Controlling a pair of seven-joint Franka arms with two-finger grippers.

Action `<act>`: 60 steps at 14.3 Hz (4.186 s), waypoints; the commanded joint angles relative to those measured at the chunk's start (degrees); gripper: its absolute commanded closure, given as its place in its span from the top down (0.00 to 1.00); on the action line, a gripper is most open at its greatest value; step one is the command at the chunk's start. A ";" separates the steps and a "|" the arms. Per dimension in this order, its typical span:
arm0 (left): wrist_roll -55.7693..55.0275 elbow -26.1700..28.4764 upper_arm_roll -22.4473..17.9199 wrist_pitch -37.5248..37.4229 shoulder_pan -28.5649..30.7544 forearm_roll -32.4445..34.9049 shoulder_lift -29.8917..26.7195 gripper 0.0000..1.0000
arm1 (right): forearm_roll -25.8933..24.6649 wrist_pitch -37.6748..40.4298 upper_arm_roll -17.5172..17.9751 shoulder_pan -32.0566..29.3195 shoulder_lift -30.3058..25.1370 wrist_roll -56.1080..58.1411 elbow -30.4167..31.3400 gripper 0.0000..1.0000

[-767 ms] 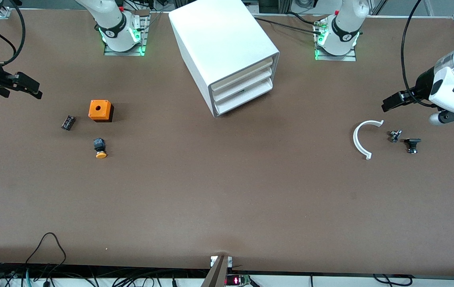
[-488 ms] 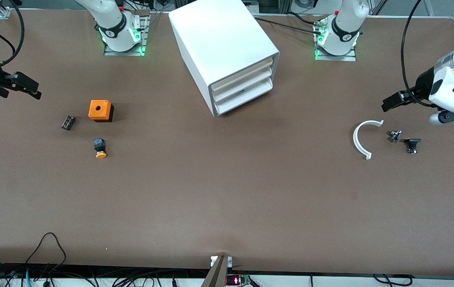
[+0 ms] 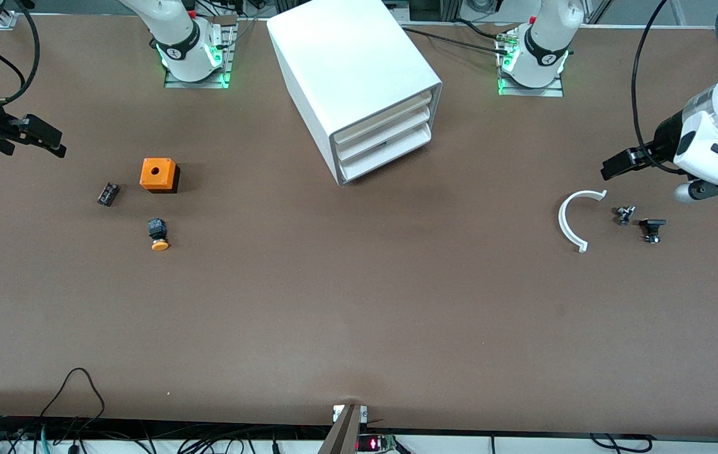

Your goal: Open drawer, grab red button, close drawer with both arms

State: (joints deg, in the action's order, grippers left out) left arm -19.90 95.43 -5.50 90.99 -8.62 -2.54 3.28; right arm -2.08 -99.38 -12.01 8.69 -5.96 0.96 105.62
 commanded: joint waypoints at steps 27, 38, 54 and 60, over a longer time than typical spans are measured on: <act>32.88 14.59 18.76 6.38 6.95 -40.24 23.70 1.00 | 2.96 0.94 0.85 7.13 5.78 1.15 -3.13 1.00; 35.11 27.52 34.59 14.82 6.68 -47.02 19.92 0.94 | 1.38 0.68 0.76 7.13 7.01 22.41 -3.93 1.00; 35.11 22.80 25.03 20.90 8.00 -43.09 19.92 0.00 | 1.11 0.59 2.87 8.54 9.73 55.99 -7.09 1.00; 35.28 19.27 22.12 22.92 8.35 -37.97 19.83 0.99 | 1.47 0.68 4.44 11.16 14.83 64.70 -13.33 1.00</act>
State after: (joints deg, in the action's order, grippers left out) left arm 18.18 114.93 17.80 109.75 0.09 -43.71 23.30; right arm -0.66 -99.56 -8.58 17.90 7.22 64.23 95.60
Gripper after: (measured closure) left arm 0.727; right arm 0.000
